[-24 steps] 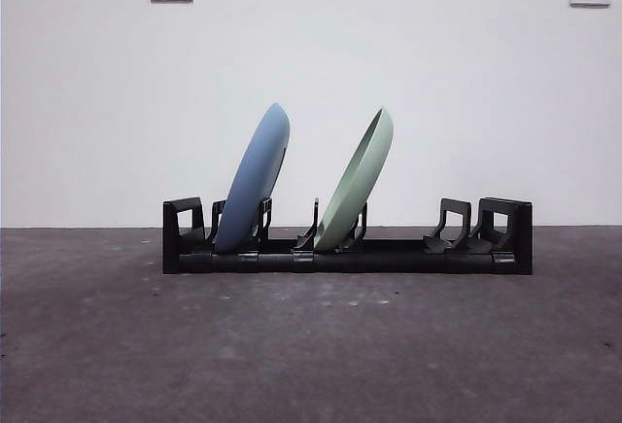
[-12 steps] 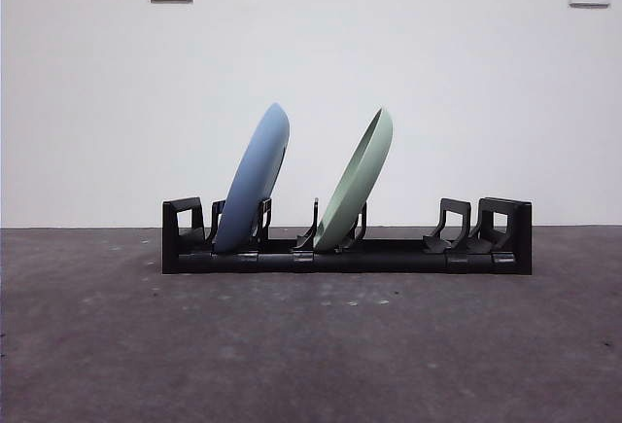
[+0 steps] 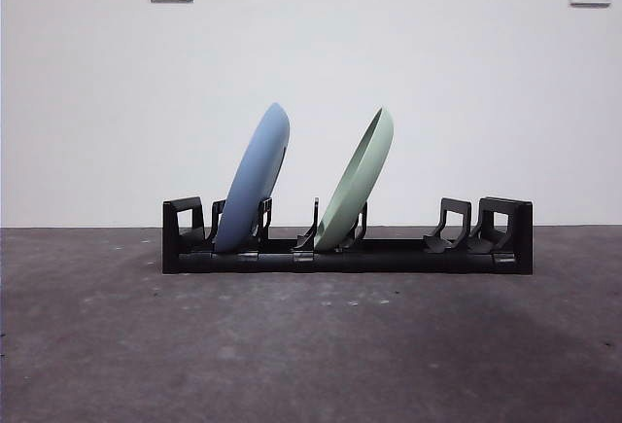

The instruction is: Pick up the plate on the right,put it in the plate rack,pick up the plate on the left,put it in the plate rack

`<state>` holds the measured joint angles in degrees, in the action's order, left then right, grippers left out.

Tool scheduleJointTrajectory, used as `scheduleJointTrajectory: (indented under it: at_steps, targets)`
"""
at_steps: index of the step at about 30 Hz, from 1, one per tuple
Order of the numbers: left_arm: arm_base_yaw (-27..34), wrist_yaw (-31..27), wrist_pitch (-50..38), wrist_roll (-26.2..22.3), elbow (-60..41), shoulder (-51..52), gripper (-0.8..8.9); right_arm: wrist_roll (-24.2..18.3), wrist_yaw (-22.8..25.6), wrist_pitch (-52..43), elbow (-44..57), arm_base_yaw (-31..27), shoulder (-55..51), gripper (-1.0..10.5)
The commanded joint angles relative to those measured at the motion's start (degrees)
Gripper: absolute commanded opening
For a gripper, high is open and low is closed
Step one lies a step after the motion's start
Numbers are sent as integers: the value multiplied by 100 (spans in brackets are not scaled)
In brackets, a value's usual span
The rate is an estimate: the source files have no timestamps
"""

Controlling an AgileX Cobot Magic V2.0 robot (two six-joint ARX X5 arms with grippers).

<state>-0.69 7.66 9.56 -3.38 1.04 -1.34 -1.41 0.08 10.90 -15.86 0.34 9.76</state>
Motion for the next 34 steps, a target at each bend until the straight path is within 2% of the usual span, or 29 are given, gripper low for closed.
scheduleJointTrajectory:
  at_steps: [1,13,34]
  targets:
    - [17,-11,-44,37,-61,7,-3,-11,7,-109,466,-9,-286,2]
    - [17,-11,-44,37,-61,7,-3,20,76,-83,1508,-7,-931,2]
    - [17,-11,-48,37,-61,-55,-3,-20,101,-39,1504,2,-927,2]
